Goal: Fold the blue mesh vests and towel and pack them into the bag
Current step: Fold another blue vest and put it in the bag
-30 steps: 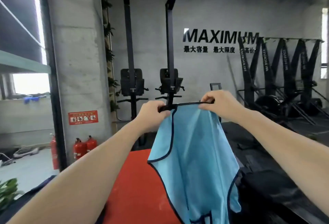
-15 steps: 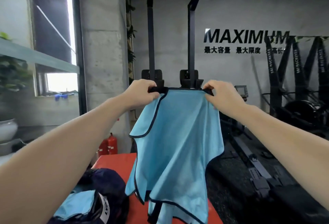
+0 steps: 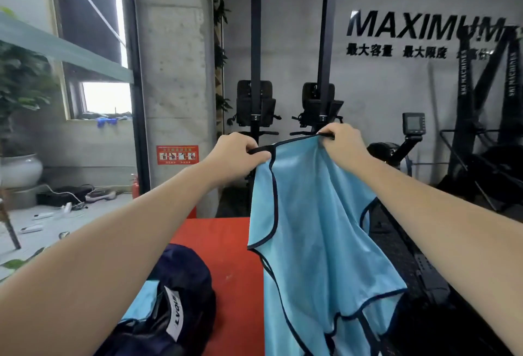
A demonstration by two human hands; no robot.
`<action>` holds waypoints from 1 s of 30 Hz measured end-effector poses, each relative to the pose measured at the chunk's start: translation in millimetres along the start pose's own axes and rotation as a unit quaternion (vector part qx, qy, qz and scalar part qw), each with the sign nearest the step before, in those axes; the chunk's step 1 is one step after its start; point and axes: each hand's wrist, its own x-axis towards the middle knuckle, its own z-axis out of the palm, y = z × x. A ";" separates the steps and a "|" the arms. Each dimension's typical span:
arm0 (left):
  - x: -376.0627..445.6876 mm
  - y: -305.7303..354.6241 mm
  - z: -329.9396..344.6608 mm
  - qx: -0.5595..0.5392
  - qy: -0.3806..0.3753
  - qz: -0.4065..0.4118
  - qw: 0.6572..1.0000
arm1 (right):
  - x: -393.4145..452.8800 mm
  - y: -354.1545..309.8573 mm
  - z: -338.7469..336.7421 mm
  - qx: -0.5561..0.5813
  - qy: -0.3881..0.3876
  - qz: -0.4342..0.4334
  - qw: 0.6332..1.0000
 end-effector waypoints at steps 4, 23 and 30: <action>-24.0 -61.1 34.0 -0.004 -0.038 -0.077 0.996 | -8.2 -4.9 68.7 0.041 -0.070 -0.009 0.997; -238.0 -177.3 239.2 0.010 -0.316 -0.088 0.945 | -312.8 103.6 230.3 0.071 -0.398 0.054 0.913; -232.4 -185.5 248.8 -0.015 -0.379 -0.055 0.924 | -314.8 103.2 217.3 0.039 -0.502 0.010 0.864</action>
